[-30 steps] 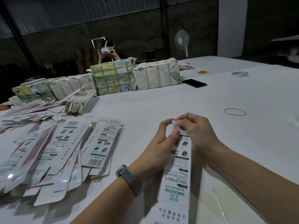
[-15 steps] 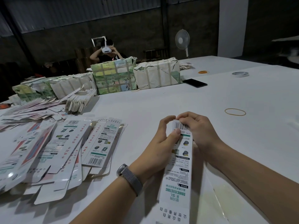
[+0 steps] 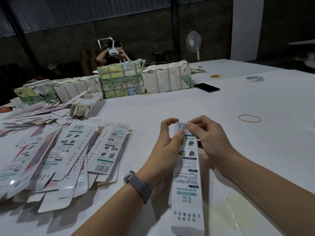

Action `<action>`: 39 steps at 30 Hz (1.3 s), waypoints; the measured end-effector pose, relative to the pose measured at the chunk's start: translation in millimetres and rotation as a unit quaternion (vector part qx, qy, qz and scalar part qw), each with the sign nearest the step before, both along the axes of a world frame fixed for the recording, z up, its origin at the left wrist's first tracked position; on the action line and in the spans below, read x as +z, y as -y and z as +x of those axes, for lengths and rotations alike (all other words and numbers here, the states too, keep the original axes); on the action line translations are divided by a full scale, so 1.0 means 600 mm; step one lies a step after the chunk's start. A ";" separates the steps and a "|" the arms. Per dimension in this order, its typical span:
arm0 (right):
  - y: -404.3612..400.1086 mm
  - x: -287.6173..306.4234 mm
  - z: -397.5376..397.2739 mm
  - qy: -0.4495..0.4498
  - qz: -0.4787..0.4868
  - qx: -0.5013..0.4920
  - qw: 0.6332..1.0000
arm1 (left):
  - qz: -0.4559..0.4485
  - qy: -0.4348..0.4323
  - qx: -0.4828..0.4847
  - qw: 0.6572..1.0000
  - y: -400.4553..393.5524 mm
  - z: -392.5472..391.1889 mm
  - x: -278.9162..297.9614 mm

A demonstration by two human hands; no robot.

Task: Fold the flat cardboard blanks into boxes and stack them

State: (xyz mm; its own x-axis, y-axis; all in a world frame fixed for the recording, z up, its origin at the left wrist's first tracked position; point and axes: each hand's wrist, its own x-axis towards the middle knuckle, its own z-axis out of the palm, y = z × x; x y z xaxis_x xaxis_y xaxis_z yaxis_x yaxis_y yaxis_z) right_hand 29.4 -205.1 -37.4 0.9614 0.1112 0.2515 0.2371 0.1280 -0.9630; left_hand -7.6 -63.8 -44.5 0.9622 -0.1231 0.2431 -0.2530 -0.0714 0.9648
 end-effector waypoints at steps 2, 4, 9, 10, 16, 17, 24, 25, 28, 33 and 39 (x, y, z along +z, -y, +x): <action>-0.003 -0.003 0.000 -0.004 0.010 -0.002 1.000 | -0.008 0.003 0.010 1.000 0.003 0.002 -0.001; -0.006 -0.004 0.000 -0.004 0.010 -0.008 1.000 | -0.019 0.003 0.018 1.000 0.003 0.004 -0.001; 0.001 0.004 -0.003 0.005 -0.023 -0.024 0.999 | -0.016 0.010 0.029 0.999 0.003 0.005 -0.001; 0.001 0.002 -0.005 0.011 -0.036 -0.024 0.999 | -0.020 0.014 0.036 0.999 0.002 0.005 -0.001; -0.009 -0.006 -0.016 0.115 -0.195 -0.018 0.974 | -0.073 0.014 0.118 0.990 -0.006 0.007 0.011; -0.008 -0.004 -0.018 0.139 -0.241 -0.018 0.960 | -0.071 0.017 0.132 0.989 -0.008 0.007 0.012; -0.006 0.028 -0.045 0.158 -0.368 0.001 0.916 | -0.106 -0.005 0.128 0.986 -0.005 0.011 0.018; -0.003 0.032 -0.048 0.148 -0.372 0.001 0.916 | -0.107 -0.003 0.120 0.987 -0.003 0.012 0.016; 0.017 0.045 -0.056 0.119 -0.388 -0.023 0.914 | -0.077 0.001 0.098 0.992 -0.003 0.014 0.016; 0.133 0.070 -0.078 0.088 -0.448 -0.134 0.880 | -0.025 0.008 0.103 0.994 -0.009 0.028 0.008; 0.369 0.118 -0.088 -0.048 -0.655 -0.257 0.708 | 0.061 0.027 0.080 0.995 -0.011 0.019 0.002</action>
State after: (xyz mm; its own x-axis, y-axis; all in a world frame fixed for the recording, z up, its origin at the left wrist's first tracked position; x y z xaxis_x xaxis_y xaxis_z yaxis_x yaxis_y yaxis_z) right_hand -23.6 -426.7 33.7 0.9651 -0.1834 0.1867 -0.1478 -0.9707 -0.1894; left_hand 4.0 -57.0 -43.3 0.9580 -0.0015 0.2868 -0.2794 -0.2314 0.9319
